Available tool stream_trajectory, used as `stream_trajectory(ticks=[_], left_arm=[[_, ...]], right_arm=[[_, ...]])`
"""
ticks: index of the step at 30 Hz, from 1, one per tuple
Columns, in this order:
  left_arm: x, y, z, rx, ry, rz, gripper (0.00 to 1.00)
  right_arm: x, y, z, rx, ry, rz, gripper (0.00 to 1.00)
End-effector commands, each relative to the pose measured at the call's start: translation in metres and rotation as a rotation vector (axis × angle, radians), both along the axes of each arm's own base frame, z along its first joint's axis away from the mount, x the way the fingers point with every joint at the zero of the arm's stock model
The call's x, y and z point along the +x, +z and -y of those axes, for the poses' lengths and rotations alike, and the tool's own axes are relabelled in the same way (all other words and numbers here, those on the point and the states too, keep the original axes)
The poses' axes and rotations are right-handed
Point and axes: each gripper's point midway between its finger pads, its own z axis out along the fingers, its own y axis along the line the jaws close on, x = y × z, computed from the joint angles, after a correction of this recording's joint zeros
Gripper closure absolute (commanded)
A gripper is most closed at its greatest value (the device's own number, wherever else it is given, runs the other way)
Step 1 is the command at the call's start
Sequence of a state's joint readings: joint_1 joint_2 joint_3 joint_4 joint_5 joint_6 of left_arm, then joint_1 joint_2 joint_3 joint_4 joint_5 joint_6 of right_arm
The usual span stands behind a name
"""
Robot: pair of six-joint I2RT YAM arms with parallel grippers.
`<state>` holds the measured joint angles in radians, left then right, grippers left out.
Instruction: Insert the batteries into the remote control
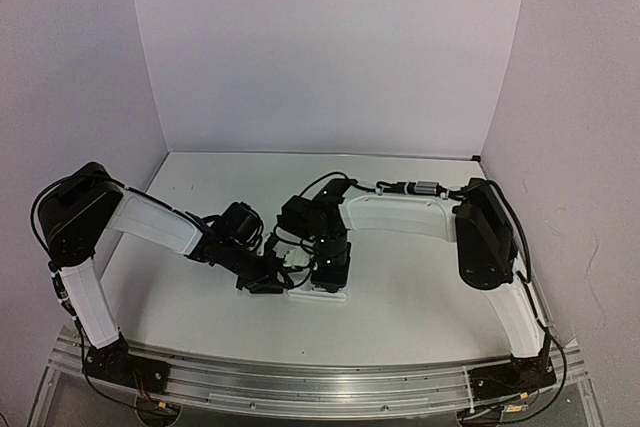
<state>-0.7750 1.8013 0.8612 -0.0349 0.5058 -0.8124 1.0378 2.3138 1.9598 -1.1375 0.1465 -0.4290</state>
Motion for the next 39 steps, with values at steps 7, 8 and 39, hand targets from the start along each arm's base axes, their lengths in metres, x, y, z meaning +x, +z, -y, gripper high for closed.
stream_trajectory(ticks=[7,8,39], left_arm=[[-0.009,0.007,0.021,-0.055,-0.087,0.017,0.67],[-0.009,0.007,0.021,-0.056,-0.088,0.015,0.67],[-0.010,0.002,0.023,-0.057,-0.088,-0.012,0.67]], right_arm=[[0.014,-0.001,-0.048,0.163,-0.016,0.054,1.00],[0.012,-0.001,-0.050,0.170,-0.013,0.045,1.00],[-0.014,-0.010,-0.046,0.122,0.124,0.022,1.00]])
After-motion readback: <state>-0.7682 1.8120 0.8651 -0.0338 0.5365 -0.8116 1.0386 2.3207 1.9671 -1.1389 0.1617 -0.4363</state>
